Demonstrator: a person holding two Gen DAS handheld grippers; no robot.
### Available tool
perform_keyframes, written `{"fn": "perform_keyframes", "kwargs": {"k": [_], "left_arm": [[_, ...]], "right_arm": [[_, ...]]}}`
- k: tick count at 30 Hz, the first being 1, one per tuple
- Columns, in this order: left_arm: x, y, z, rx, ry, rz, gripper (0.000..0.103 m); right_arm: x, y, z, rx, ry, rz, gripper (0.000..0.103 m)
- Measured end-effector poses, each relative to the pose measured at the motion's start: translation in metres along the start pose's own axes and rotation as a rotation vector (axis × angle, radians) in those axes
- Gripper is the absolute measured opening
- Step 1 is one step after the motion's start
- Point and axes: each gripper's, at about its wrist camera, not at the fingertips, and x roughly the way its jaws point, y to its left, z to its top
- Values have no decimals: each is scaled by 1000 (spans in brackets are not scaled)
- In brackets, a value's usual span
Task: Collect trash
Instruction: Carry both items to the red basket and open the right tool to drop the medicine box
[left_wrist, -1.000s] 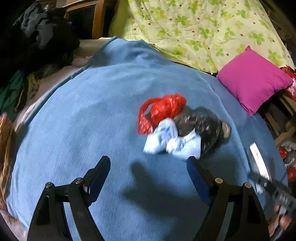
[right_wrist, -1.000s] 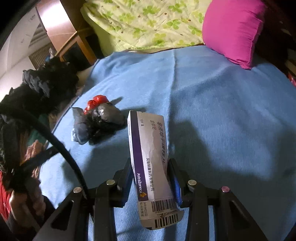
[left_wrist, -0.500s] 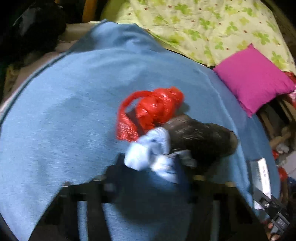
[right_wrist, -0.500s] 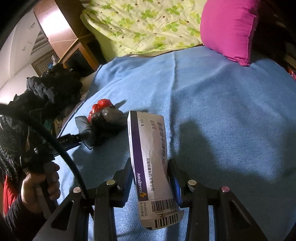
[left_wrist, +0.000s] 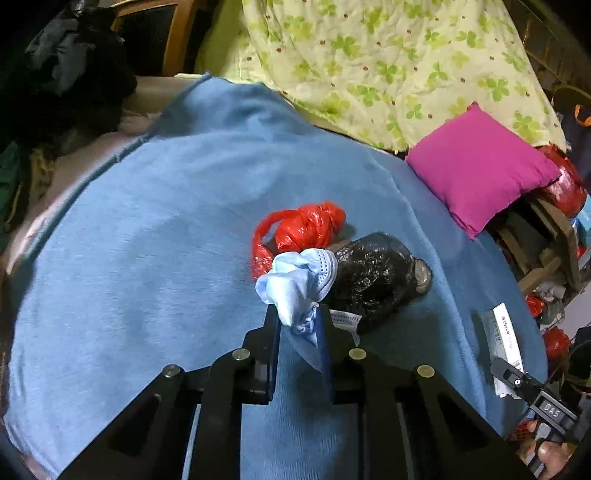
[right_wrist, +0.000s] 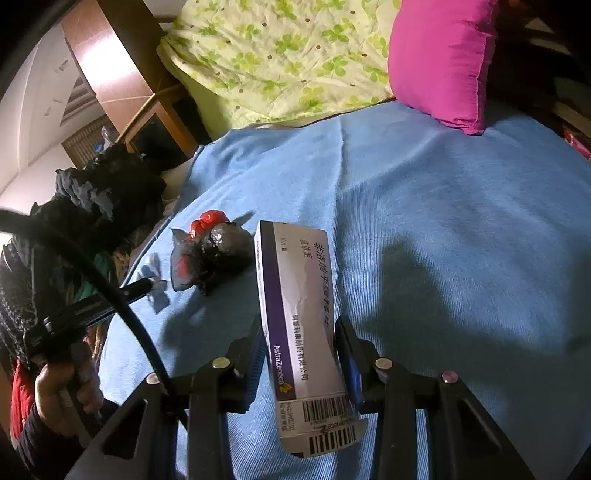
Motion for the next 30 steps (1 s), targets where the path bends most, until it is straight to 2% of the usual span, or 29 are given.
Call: {"fn": "perform_keyframes", "kwargs": {"k": [7, 11, 16, 22, 30], "left_arm": [[-42, 13, -6, -10, -75, 38, 20], [-58, 20, -14, -16, -84, 62, 20], [-68, 19, -27, -33, -82, 56, 20], [-70, -2, -42, -5, -63, 27, 20], [-77, -52, -49, 79, -62, -39, 20]], "right_arm": [[-25, 4, -14, 9, -29, -5, 40], [-48, 2, -22, 23, -59, -18, 40], [-81, -5, -29, 45, -102, -44, 40], [-117, -16, -31, 72, -159, -75, 40], [-154, -28, -33, 98, -223, -112, 40]]}}
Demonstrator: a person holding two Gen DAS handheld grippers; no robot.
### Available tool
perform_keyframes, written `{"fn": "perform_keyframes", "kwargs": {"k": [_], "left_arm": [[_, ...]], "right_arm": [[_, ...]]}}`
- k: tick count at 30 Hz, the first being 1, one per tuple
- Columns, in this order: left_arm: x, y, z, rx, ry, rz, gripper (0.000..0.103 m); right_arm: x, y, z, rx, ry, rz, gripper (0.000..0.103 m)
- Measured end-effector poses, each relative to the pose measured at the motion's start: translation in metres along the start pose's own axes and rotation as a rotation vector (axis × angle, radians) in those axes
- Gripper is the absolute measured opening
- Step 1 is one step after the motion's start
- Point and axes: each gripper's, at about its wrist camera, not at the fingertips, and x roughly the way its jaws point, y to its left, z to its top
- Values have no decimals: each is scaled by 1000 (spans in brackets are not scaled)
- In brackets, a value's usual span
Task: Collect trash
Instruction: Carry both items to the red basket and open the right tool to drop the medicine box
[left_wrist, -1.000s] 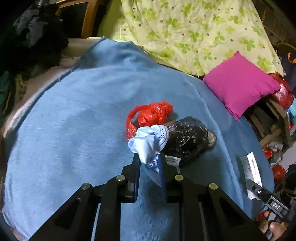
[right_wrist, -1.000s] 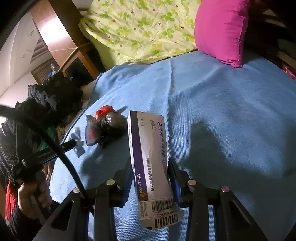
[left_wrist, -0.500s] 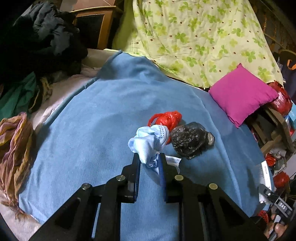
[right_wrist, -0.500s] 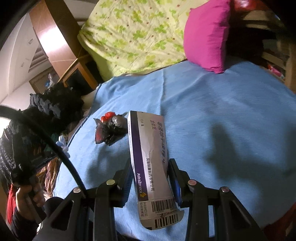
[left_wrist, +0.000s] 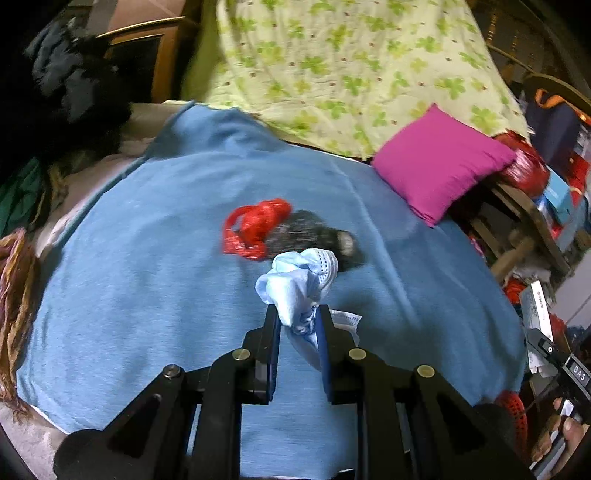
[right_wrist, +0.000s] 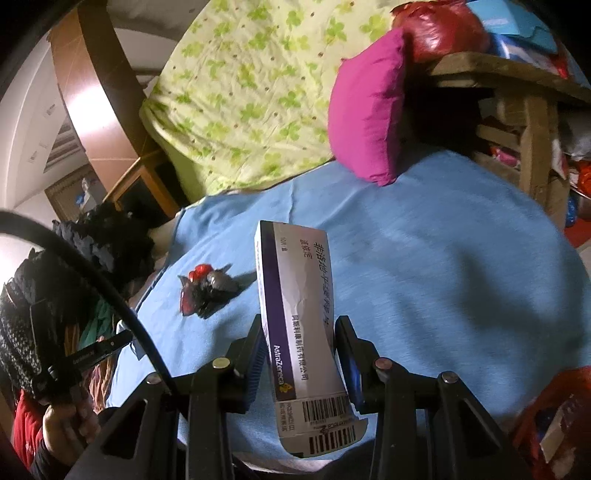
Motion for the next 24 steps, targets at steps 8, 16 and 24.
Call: {"fn": "perform_keyframes", "kwargs": {"k": [8, 16, 24], "left_arm": [[-3, -44, 1, 75, 9, -41, 20], [-3, -74, -1, 129, 27, -70, 20], [-1, -89, -3, 169, 43, -92, 20]], "right_arm": [[-30, -20, -3, 36, -46, -29, 40], [-59, -43, -8, 72, -84, -88, 40], [-88, -77, -23, 123, -96, -156, 40]]}}
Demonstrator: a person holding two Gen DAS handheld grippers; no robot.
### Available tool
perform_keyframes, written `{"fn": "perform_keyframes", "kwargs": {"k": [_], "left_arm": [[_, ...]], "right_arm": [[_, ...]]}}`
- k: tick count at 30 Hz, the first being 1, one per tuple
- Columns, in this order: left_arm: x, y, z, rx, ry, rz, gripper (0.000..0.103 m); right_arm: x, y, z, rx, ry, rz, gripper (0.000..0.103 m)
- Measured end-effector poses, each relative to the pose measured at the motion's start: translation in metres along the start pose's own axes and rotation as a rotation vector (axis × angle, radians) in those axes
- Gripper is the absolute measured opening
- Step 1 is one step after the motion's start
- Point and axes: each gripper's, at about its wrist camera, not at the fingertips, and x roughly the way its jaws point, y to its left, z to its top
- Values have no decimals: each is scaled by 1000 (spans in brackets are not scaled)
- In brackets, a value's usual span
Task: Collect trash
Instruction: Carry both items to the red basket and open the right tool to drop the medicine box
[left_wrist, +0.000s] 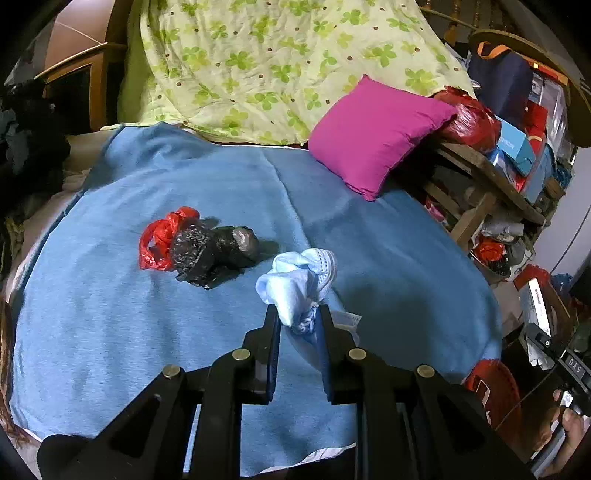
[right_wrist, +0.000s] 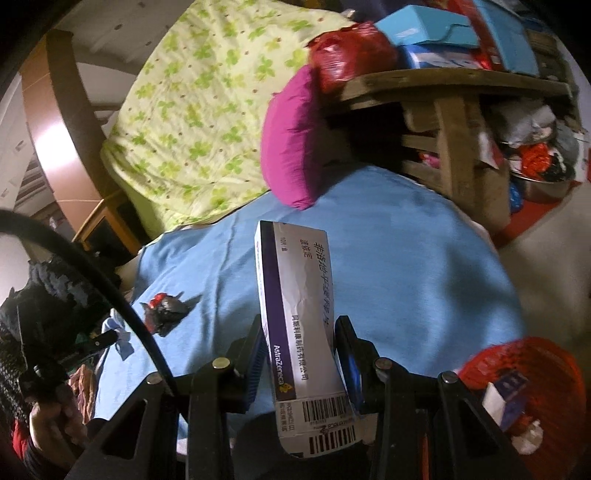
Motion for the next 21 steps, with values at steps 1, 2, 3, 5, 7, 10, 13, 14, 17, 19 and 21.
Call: {"fn": "perform_keyframes", "kwargs": {"k": [1, 2, 3, 5, 7, 10, 13, 14, 17, 19, 21], "left_arm": [[1, -1, 0, 3, 3, -2, 20], [1, -3, -1, 6, 5, -3, 20], [2, -5, -1, 8, 7, -5, 20], [4, -9, -2, 15, 11, -9, 20], [5, -13, -2, 21, 15, -18, 20], [5, -23, -2, 33, 15, -35, 20], [7, -35, -3, 52, 18, -58, 20], [8, -40, -3, 60, 22, -67, 20], [11, -54, -3, 82, 30, -91, 20], [13, -67, -3, 103, 34, -108, 20], [13, -79, -4, 123, 38, -125, 20]], "right_arm": [[-3, -6, -1, 8, -2, -12, 40], [-6, -11, -2, 17, -4, -22, 40], [-8, -16, -2, 25, -5, -29, 40], [-14, -27, -4, 42, -10, -52, 40], [-21, -38, -8, 61, -16, -74, 40], [-30, -52, -12, 88, -27, -110, 40], [-41, -67, -17, 109, -34, -149, 40], [-44, -72, -19, 114, -35, -163, 40], [-54, -88, -24, 135, -36, -199, 40], [-59, -100, -27, 152, -33, -225, 40], [-62, -110, -29, 169, -31, -243, 40]]}}
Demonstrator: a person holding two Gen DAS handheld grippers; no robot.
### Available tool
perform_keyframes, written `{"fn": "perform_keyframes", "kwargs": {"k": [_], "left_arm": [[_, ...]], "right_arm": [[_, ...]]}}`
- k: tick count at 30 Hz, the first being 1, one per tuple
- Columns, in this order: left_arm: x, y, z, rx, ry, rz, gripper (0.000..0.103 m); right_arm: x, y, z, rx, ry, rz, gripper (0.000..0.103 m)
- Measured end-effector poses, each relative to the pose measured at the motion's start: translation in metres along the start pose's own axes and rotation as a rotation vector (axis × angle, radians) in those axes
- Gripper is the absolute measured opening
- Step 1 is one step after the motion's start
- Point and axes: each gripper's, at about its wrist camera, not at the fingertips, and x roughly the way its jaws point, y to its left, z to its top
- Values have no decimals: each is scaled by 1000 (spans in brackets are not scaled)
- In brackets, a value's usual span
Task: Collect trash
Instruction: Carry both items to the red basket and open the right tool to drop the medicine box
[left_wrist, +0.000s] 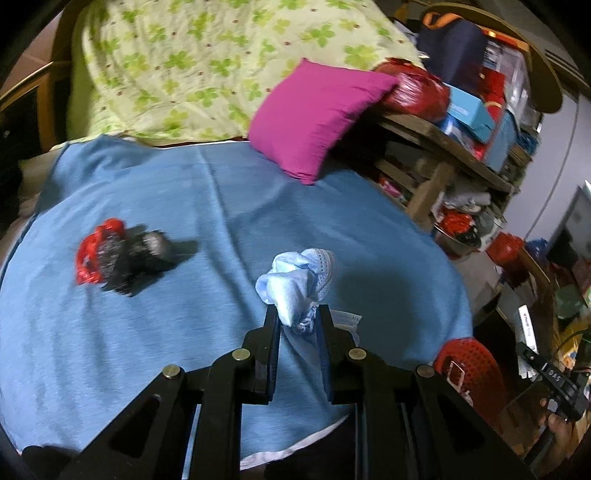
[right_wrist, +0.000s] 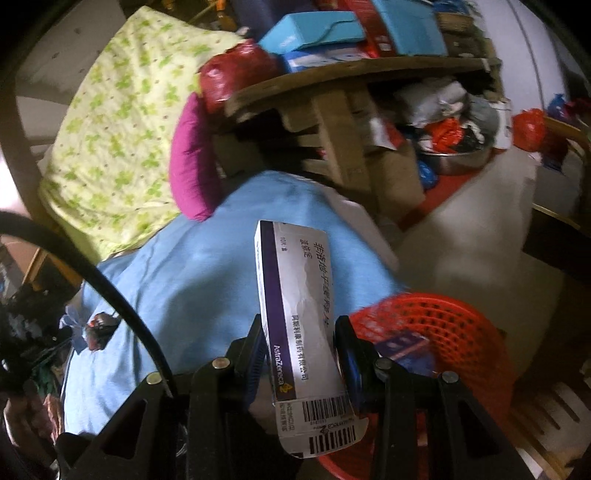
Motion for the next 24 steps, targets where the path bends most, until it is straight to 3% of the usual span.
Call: {"fn": "perform_keyframes", "kwargs": {"k": [10, 20, 22, 23, 24], "left_arm": [[12, -68, 0, 107, 29, -90, 20], [23, -113, -6, 182, 59, -146, 20], [25, -119, -6, 190, 65, -155, 20], [26, -122, -7, 196, 69, -160, 20], [27, -126, -7, 202, 72, -166, 20]], "right_arm": [[0, -40, -12, 66, 26, -101, 40], [6, -71, -17, 137, 52, -166, 41], [9, -76, -18, 161, 70, -169, 54], [10, -79, -19, 169, 76, -173, 72], [11, -80, -19, 174, 74, -181, 81]]}}
